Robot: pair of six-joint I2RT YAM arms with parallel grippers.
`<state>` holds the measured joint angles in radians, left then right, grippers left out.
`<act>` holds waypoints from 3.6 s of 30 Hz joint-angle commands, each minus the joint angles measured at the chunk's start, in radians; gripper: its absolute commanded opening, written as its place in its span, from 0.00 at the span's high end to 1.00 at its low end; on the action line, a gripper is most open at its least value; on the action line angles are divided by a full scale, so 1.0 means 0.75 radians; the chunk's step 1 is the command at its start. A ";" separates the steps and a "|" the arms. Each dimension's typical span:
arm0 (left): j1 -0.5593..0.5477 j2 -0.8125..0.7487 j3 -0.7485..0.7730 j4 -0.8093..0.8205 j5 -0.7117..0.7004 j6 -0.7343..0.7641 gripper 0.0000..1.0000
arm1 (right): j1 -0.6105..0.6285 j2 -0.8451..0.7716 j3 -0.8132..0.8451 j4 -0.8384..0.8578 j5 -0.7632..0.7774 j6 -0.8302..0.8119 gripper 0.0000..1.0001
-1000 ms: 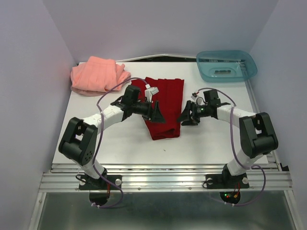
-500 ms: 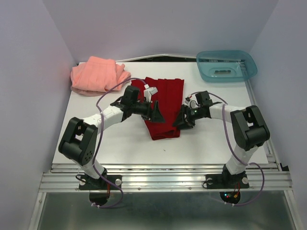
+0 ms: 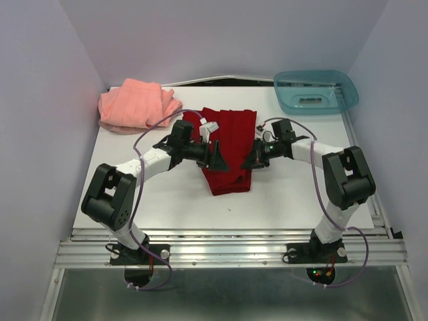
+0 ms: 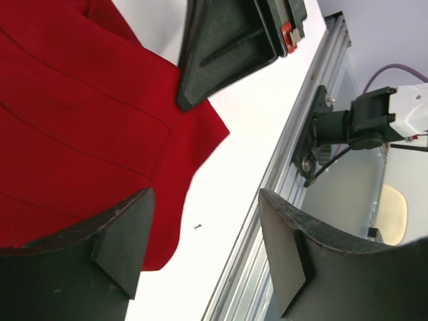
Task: Fold and stack the skirts
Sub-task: Fold the skirt
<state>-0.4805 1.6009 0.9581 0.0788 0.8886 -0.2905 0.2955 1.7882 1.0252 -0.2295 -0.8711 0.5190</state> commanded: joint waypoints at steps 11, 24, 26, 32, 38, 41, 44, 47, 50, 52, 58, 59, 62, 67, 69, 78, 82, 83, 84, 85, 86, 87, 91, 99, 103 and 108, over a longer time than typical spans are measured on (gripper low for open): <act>-0.032 0.064 -0.026 0.134 0.165 -0.061 0.51 | -0.001 -0.069 -0.084 -0.040 0.130 -0.273 0.99; -0.090 0.269 -0.087 0.314 0.138 -0.165 0.57 | -0.001 0.093 -0.107 0.015 0.257 -0.201 0.99; -0.090 0.301 -0.103 0.314 0.130 -0.155 0.60 | -0.001 0.113 -0.109 0.038 0.264 -0.185 0.99; -0.032 0.471 -0.036 0.077 -0.160 -0.012 0.76 | -0.001 0.078 -0.144 0.056 0.223 -0.164 0.99; -0.020 0.490 0.003 -0.103 -0.252 0.166 0.79 | -0.038 -0.140 -0.126 0.056 0.363 -0.121 0.44; -0.034 0.449 -0.026 -0.152 -0.297 0.228 0.80 | -0.056 -0.194 -0.054 0.061 0.457 -0.136 0.39; -0.034 0.430 -0.013 -0.228 -0.330 0.299 0.82 | -0.071 -0.147 0.052 0.054 0.550 -0.158 0.39; -0.034 0.438 0.003 -0.297 -0.352 0.352 0.82 | -0.083 -0.045 0.168 0.056 0.613 -0.168 0.39; -0.034 0.451 0.015 -0.318 -0.336 0.373 0.82 | -0.083 0.086 0.295 0.069 0.656 -0.138 0.38; -0.036 0.459 0.015 -0.328 -0.326 0.381 0.84 | -0.083 0.146 0.357 0.081 0.675 -0.121 0.37; -0.055 0.447 0.009 -0.332 -0.314 0.379 0.84 | -0.095 0.360 0.588 0.132 0.763 -0.105 0.32; -0.061 0.443 0.011 -0.332 -0.314 0.379 0.84 | -0.095 0.385 0.613 0.132 0.777 -0.105 0.32; -0.073 0.438 0.013 -0.330 -0.307 0.379 0.85 | -0.095 0.446 0.678 0.156 0.793 -0.093 0.35; -0.079 0.434 0.009 -0.326 -0.307 0.379 0.85 | -0.095 0.510 0.744 0.214 0.789 -0.087 0.42; -0.081 0.436 0.007 -0.324 -0.305 0.379 0.85 | -0.095 0.526 0.778 0.216 0.795 -0.087 0.43; -0.083 0.451 0.005 -0.320 -0.289 0.379 0.85 | -0.095 0.581 0.887 0.259 0.842 -0.072 0.46; -0.085 0.463 0.009 -0.324 -0.287 0.379 0.85 | -0.095 0.592 0.928 0.259 0.881 -0.084 0.49; -0.085 0.463 0.011 -0.324 -0.285 0.379 0.85 | -0.095 0.592 0.934 0.259 0.887 -0.089 0.49; -0.085 0.465 0.009 -0.322 -0.285 0.379 0.85 | -0.095 0.592 0.936 0.259 0.902 -0.095 0.49; -0.085 0.465 0.011 -0.322 -0.283 0.379 0.85 | -0.095 0.588 0.934 0.265 0.908 -0.097 0.50; -0.085 0.469 0.009 -0.322 -0.283 0.379 0.85 | -0.095 0.586 0.934 0.267 0.914 -0.099 0.51; -0.085 0.471 0.009 -0.322 -0.283 0.379 0.85 | -0.095 0.586 0.932 0.273 0.916 -0.105 0.57; -0.085 0.481 0.011 -0.322 -0.277 0.379 0.85 | -0.095 0.606 0.952 0.271 0.908 -0.121 0.70; -0.085 0.483 0.007 -0.324 -0.281 0.379 0.86 | -0.095 0.663 1.044 0.253 0.998 -0.164 0.99; -0.085 0.494 -0.001 -0.322 -0.289 0.379 0.89 | -0.095 0.669 1.087 0.251 1.081 -0.195 0.99; -0.085 0.506 0.001 -0.322 -0.295 0.379 0.90 | -0.120 0.669 1.073 0.249 1.200 -0.234 0.99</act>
<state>-0.5327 1.8996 1.0039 -0.0372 0.8345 -0.0681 0.2291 2.2936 1.7870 -0.0948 -0.0902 0.3878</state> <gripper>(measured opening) 0.112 0.022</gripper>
